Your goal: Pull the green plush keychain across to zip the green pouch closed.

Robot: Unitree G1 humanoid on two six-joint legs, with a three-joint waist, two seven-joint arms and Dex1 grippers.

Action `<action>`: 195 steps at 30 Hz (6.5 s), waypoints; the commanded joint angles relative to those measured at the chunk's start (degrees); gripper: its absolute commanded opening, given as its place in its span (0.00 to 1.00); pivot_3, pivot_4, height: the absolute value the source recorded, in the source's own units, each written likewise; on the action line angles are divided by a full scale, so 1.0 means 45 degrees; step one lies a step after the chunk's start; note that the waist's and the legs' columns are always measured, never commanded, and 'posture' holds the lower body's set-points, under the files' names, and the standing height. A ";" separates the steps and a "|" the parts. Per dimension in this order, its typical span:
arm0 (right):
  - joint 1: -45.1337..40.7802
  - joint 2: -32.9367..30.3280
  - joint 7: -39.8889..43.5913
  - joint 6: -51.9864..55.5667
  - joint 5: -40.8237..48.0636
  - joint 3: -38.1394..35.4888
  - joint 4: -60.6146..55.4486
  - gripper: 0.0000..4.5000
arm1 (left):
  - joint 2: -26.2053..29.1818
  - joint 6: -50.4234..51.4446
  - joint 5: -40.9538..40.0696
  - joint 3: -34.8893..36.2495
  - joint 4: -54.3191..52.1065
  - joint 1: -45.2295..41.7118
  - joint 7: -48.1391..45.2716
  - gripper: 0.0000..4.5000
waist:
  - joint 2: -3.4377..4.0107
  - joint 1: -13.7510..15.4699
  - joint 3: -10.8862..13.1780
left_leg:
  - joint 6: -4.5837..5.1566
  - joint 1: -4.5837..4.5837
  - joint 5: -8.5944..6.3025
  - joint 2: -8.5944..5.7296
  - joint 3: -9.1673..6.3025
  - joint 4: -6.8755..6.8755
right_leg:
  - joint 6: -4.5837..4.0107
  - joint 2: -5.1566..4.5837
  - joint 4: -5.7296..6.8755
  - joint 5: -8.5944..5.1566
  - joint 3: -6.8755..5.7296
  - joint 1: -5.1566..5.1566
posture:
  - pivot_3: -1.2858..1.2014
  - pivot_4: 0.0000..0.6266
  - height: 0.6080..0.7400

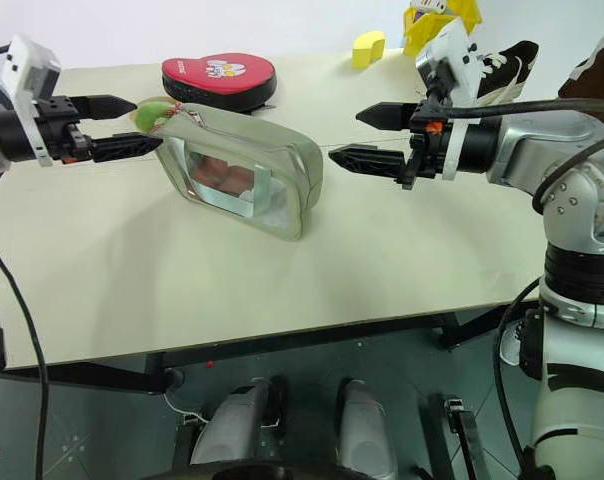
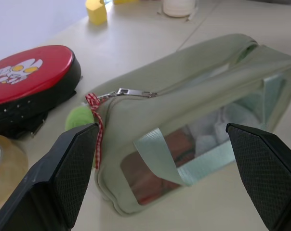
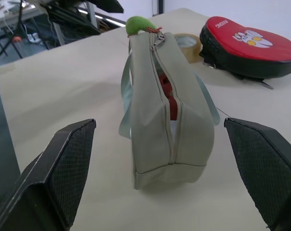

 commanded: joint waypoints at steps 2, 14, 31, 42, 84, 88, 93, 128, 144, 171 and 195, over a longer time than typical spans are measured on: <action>-0.0069 0.0032 -0.0221 -0.0452 -0.0185 0.0022 -0.0106 0.99 | 0.0135 0.0036 -0.0150 0.0467 -0.0473 -0.0106 0.0276 1.00 | 0.0000 0.0026 0.0000 | -0.0001 -0.0005 0.0000 0.0000 -0.0001 0.0001 | -0.0005 -0.0002 0.0001 0.0003 0.0000 -0.0005 | 0.52 0.24 1.00; -0.1517 0.1449 -0.0538 -0.1247 -0.1151 0.1837 0.0607 0.99 | 0.0090 0.0585 -0.0739 0.0847 -0.0486 -0.0489 0.0804 1.00 | 0.0001 -0.0065 0.0000 | 0.0020 -0.0036 0.0026 0.0003 0.0010 0.0020 | -0.0003 0.0022 0.0044 0.0011 0.0003 -0.0049 | 0.52 0.24 1.00; -0.2765 0.3906 0.1052 -0.4787 -0.4527 0.5136 0.4533 0.87 | 0.1436 0.3612 -0.4004 0.1500 -0.6096 0.1177 -0.0004 1.00 | 0.0003 -0.0029 0.0002 | 0.0031 -0.0037 0.0031 -0.0007 0.0001 0.0063 | 0.0042 0.0072 0.0061 0.0032 -0.0009 -0.0020 | 0.52 0.24 1.00; -0.3988 0.2178 0.3091 -1.2381 -0.8720 0.6496 0.7672 0.02 | 0.1521 0.2976 -0.3816 0.1678 -0.5774 0.1768 0.0543 1.00 | 0.0008 0.0011 0.0005 | 0.0025 -0.0015 0.0029 -0.0009 -0.0007 0.0079 | 0.0038 0.0089 0.0054 0.0023 -0.0010 0.0018 | 0.52 0.24 1.00; -0.4155 0.4257 0.3380 -1.0672 -0.8376 0.3878 1.0247 0.09 | -0.1354 0.1333 -0.2789 0.1888 -0.4341 0.3038 0.3701 1.00 | 0.0011 -0.0073 0.0005 | -0.0001 0.0138 0.0045 -0.0021 0.0019 0.0000 | 0.0054 0.0063 0.0101 0.0034 0.0006 0.0100 | 0.52 0.24 1.00; -0.4087 0.4376 0.3164 -1.0714 -0.8439 0.3896 1.0069 0.00 | -0.1896 0.1268 -0.2390 0.1284 -0.5188 0.3838 0.4280 1.00 | 0.0011 -0.0078 0.0005 | -0.0002 0.0141 0.0048 -0.0013 0.0022 -0.0001 | 0.0055 0.0068 0.0127 0.0033 0.0006 0.0089 | 0.52 0.24 1.00; -0.4033 0.4464 0.3055 -1.0597 -0.8429 0.3890 0.9758 0.00 | -0.2604 0.0990 -0.1900 0.0932 -0.5211 0.3946 0.5173 1.00 | 0.0011 -0.0046 0.0005 | -0.0003 0.0139 0.0046 -0.0014 0.0015 0.0010 | 0.0054 0.0067 0.0131 0.0032 0.0005 0.0095 | 0.52 0.24 1.00; -0.3546 0.4415 0.2813 -1.0379 -0.8668 0.3960 0.8988 0.00 | -0.4691 -0.1751 -0.0174 -0.0167 -0.1535 -0.0409 0.4730 0.03 | 0.0007 -0.0031 0.0006 | 0.0003 0.0137 0.0049 -0.0024 0.0022 0.0020 | 0.0064 0.0060 0.0212 0.0025 0.0002 0.0082 | 0.52 0.24 1.00; -0.3421 0.4284 0.2729 -1.0195 -0.8694 0.3875 0.8753 0.00 | -0.4113 -0.3565 0.1649 -0.1316 -0.0264 -0.1346 0.3102 0.75 | 0.0007 -0.0035 0.0007 | 0.0012 0.0134 0.0046 -0.0020 0.0031 0.0027 | 0.0073 0.0060 0.0219 0.0019 0.0002 0.0078 | 0.52 0.24 1.00; -0.3611 0.4335 0.2749 -1.0276 -0.8702 0.3914 0.8969 0.00 | -0.3341 -0.3343 0.1981 -0.0857 -0.0778 0.1083 0.2959 0.59 | 0.0008 -0.0057 0.0007 | 0.0010 0.0131 0.0046 -0.0020 0.0028 0.0023 | 0.0075 0.0059 0.0230 0.0013 0.0002 0.0068 | 0.52 0.24 1.00; -0.4658 0.4304 0.2645 -1.0336 -0.8541 0.3642 0.8763 0.99 | -0.3588 -0.3545 0.2140 -0.1060 -0.0567 0.0914 0.2877 0.00 | 0.0008 -0.0037 0.0008 | 0.0010 0.0131 0.0046 -0.0020 0.0025 0.0026 | 0.0075 0.0059 0.0230 0.0013 0.0002 0.0068 | 0.52 0.24 1.00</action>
